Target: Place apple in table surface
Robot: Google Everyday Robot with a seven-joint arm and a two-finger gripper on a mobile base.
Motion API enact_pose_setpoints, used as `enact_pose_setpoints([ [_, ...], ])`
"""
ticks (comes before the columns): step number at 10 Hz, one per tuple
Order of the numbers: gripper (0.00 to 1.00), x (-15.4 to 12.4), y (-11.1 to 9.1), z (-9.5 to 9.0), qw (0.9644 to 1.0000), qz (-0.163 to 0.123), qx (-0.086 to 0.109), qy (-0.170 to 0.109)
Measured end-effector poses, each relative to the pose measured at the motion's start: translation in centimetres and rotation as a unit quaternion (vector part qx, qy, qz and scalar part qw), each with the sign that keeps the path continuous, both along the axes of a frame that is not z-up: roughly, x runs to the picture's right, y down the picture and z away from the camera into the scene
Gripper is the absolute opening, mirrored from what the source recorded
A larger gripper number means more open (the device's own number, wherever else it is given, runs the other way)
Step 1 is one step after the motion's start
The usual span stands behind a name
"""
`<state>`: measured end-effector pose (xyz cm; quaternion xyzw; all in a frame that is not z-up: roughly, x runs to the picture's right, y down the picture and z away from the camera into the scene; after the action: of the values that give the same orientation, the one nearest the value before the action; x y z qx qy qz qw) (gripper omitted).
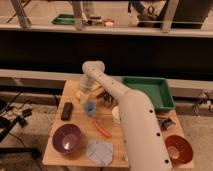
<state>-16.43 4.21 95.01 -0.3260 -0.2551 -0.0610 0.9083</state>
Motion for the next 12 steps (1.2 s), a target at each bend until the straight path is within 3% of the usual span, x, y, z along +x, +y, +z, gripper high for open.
enact_pose_setpoints([
  [6, 0.38, -0.1, 0.1, 0.0, 1.0000, -0.003, 0.005, 0.000],
  [9, 0.36, 0.0, -0.2, -0.5, 0.9999, 0.004, 0.014, -0.004],
  [12, 0.36, -0.6, -2.2, -2.9, 0.9988, 0.009, 0.044, -0.020],
])
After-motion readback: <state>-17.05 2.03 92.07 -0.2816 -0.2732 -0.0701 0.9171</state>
